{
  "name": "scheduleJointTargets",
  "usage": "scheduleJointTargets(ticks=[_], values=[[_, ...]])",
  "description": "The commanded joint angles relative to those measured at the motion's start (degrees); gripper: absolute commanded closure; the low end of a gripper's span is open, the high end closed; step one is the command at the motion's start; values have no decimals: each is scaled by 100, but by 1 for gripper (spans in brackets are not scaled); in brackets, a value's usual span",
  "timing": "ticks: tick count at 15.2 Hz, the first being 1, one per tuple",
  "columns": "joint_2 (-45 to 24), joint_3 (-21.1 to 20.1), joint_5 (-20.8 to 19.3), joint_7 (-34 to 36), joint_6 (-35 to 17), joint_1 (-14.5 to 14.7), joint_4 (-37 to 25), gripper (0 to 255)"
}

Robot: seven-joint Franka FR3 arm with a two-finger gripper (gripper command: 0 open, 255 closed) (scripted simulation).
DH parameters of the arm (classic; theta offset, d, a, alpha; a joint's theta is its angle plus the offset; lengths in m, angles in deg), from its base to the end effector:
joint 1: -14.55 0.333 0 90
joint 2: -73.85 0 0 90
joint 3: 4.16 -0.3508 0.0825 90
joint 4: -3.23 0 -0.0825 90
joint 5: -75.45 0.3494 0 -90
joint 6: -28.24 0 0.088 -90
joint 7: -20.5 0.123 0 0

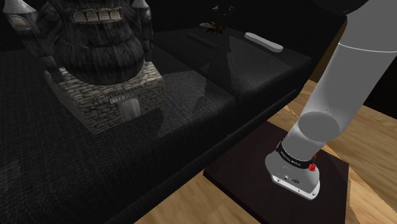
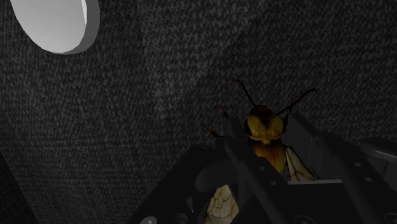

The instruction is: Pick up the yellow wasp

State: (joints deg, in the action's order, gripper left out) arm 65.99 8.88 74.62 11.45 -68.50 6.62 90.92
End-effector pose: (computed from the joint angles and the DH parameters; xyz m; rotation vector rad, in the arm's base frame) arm 0.5397 -0.1985 0.5983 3.0755 -0.3149 0.0182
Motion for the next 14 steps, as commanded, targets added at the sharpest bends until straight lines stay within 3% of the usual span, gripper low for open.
scheduleJointTargets(ticks=[1,14], values=[[-9,2,1,-3,81,-2,-85,255],[-366,27,87,-88,1232,-70,-1588,255]])
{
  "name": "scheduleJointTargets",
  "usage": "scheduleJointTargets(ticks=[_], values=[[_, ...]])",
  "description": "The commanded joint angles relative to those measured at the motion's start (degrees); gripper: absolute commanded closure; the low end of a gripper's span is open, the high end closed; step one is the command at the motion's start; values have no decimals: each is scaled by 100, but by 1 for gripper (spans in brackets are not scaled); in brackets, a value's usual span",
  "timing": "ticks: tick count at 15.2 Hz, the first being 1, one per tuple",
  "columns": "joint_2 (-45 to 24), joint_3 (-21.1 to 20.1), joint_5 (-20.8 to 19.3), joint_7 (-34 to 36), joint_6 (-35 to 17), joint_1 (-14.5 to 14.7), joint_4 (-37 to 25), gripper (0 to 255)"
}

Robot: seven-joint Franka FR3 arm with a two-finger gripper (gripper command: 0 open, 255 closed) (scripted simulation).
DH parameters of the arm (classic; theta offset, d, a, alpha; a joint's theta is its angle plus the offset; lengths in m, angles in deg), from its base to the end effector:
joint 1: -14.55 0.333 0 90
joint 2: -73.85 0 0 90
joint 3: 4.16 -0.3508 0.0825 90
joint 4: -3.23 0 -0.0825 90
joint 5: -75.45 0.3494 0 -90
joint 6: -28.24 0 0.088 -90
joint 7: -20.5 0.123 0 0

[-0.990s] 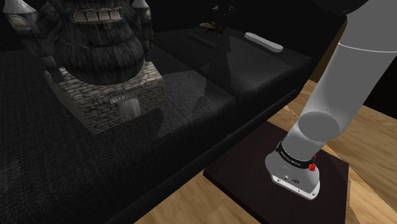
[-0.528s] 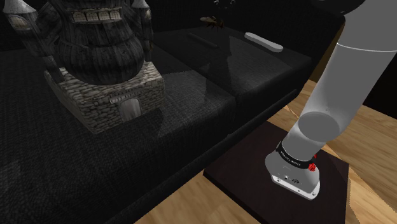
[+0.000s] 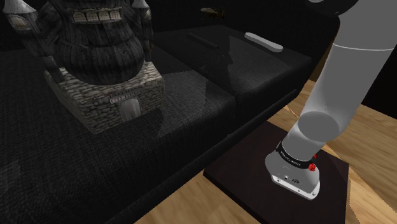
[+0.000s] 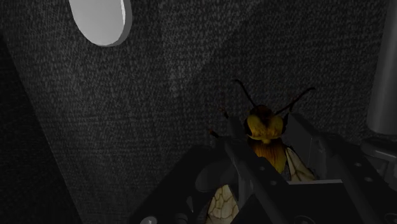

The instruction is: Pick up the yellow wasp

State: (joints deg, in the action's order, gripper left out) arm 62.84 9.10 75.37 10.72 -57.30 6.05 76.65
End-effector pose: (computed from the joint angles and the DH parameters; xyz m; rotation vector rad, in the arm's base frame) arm 0.5414 -0.1984 0.6589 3.0753 -0.3157 0.0174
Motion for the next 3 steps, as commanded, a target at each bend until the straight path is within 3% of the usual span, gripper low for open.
scheduleJointTargets(ticks=[1,3], values=[[-97,8,24,-23,212,-22,-305,255],[-103,8,26,-24,227,-24,-326,255]])
